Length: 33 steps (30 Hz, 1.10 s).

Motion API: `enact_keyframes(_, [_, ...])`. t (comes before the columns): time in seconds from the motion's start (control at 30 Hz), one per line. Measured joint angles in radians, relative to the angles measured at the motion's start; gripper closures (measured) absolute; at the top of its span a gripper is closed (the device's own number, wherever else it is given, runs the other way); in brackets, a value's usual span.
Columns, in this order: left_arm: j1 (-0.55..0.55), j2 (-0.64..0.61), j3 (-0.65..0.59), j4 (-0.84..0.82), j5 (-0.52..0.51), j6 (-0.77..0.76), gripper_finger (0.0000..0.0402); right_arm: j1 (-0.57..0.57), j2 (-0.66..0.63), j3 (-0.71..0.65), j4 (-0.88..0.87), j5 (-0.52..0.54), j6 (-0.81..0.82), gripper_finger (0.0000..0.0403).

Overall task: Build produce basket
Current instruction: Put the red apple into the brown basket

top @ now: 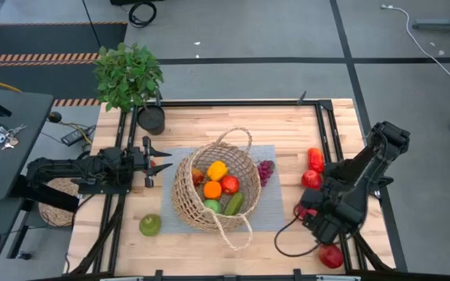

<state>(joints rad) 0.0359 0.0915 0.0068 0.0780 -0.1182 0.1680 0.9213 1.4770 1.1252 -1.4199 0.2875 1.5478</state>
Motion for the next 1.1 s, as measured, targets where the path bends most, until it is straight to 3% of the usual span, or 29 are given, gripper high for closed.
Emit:
enact_keyframes(0.17, [0.000,0.000,0.000,0.000,0.000,0.000,0.0241,0.056,-0.011,0.000,-0.011,0.035,0.206,0.0004])
enact_keyframes(0.57, [0.000,0.000,0.000,0.000,0.000,0.000,0.0241,0.065,0.004,-0.143,0.143,0.012,0.207,0.0003])
enact_keyframes(0.87, [0.000,0.000,0.000,0.000,0.000,0.000,0.0241,0.036,0.003,-0.304,0.461,0.007,0.141,0.0002])
enact_keyframes(1.1, [0.000,0.000,0.000,0.000,0.000,0.000,0.0241,0.032,0.002,-0.336,0.489,0.040,0.125,0.0002])
